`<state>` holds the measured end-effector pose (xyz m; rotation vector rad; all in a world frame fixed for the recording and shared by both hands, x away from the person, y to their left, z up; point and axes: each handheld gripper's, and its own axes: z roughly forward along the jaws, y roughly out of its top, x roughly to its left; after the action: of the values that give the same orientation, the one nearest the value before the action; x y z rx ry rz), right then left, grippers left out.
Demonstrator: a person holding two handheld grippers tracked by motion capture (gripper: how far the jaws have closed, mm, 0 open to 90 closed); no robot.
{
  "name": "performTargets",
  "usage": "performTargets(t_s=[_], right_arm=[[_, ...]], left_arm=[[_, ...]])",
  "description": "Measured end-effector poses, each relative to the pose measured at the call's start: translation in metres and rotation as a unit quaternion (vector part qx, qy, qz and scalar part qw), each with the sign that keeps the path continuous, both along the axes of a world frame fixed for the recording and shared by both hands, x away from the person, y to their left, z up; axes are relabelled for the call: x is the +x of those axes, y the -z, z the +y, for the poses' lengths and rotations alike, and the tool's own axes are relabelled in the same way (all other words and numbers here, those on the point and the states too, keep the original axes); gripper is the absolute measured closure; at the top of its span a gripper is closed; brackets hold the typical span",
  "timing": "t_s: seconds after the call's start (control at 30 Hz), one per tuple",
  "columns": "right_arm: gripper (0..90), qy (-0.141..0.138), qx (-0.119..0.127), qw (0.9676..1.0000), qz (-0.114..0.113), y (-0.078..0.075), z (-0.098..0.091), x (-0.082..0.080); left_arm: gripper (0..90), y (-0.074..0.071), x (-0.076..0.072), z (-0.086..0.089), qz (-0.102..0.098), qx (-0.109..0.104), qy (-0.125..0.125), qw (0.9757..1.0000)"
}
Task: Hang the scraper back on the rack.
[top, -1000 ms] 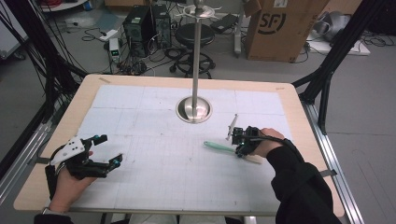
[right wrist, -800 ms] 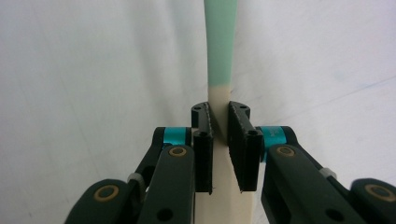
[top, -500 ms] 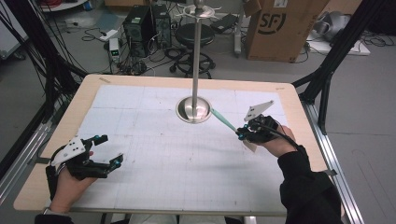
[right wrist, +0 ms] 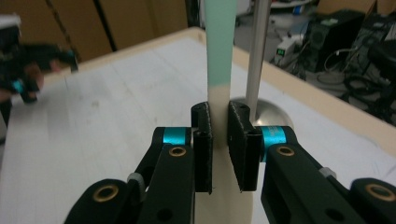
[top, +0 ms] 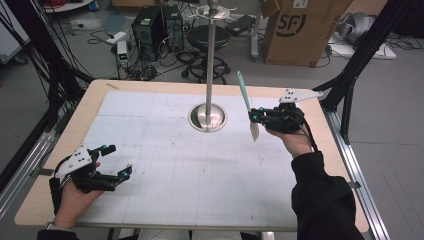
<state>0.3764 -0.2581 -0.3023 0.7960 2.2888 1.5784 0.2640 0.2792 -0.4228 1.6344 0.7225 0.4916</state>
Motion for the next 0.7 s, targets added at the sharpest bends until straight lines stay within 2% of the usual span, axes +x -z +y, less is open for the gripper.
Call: performTargets(t_s=[0.13, 0.2, 0.37, 0.7], right_arm=[[80.6, 0.031, 0.039, 0.9987, -0.012, -0.012, 0.005, 0.006], [80.6, 0.048, 0.046, 0.9976, -0.020, -0.018, 0.008, 0.009], [80.6, 0.067, 0.066, 0.9952, -0.029, -0.033, 0.016, 0.018], [80.6, 0.073, 0.062, 0.9946, -0.040, -0.060, 0.035, 0.033]], left_arm=[[1.7, 0.000, 0.000, 0.001, -0.001, 0.000, -0.002, 1.0000], [1.7, 0.000, -0.001, 0.001, -0.001, 0.000, -0.002, 1.0000], [1.7, -0.001, -0.003, 0.003, -0.008, 0.002, -0.003, 1.0000], [1.7, 0.000, -0.008, 0.007, -0.006, 0.002, -0.011, 0.9999]])
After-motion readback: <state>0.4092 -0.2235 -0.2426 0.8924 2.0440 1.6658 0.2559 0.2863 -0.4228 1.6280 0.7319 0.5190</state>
